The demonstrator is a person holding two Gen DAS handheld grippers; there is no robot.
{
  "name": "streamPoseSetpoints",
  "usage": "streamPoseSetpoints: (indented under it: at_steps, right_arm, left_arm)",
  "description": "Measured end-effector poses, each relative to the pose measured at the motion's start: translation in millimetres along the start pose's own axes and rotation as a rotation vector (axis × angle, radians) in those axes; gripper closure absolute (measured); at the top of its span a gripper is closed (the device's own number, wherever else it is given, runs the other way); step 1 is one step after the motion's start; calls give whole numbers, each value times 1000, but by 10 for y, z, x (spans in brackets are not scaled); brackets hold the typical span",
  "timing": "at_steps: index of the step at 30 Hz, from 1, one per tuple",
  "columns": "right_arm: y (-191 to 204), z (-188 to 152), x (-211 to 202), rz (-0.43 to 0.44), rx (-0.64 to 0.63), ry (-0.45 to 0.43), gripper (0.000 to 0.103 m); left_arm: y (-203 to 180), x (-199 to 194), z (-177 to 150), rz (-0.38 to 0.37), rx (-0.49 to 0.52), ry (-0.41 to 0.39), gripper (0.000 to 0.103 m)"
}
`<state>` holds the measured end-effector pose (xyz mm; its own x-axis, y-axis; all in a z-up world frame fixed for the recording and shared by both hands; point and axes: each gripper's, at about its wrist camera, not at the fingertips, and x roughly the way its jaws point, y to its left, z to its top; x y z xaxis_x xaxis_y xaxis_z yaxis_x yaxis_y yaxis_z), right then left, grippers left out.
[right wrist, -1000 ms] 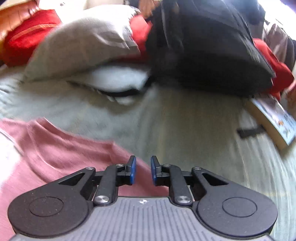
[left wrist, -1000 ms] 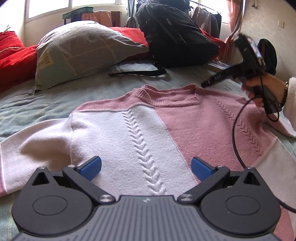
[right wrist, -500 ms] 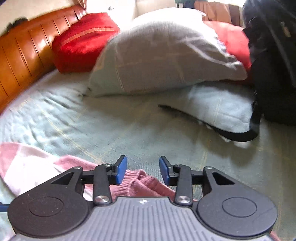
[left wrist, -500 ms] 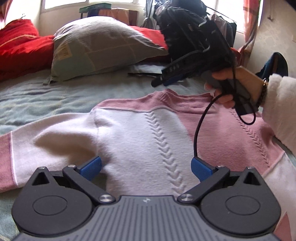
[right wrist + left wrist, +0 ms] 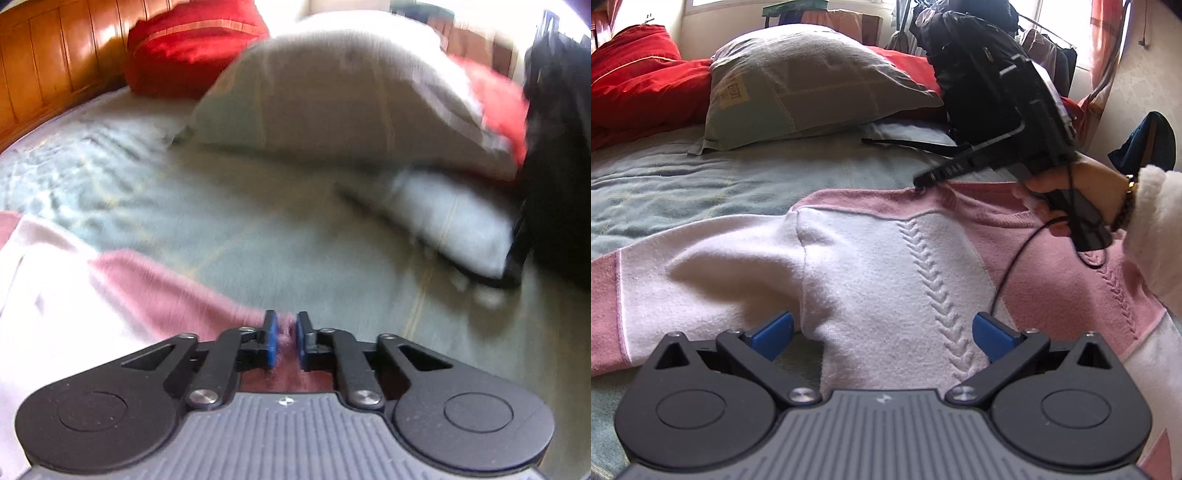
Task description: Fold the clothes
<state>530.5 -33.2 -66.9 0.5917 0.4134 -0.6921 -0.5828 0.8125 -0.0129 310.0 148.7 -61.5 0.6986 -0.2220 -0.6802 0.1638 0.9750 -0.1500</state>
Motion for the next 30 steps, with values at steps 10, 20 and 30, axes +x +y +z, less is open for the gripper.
streamPoseSetpoints:
  at_steps: [10, 20, 30]
  right_arm:
    - [-51, 70, -185, 38, 49, 26, 56]
    - [8, -25, 165, 66, -64, 120, 44]
    - [273, -126, 82, 29, -278, 106, 79]
  left_arm:
    - [50, -67, 10, -47, -21, -22, 1]
    - [45, -398, 34, -278, -7, -100, 1]
    - [33, -240, 41, -213, -16, -55, 1]
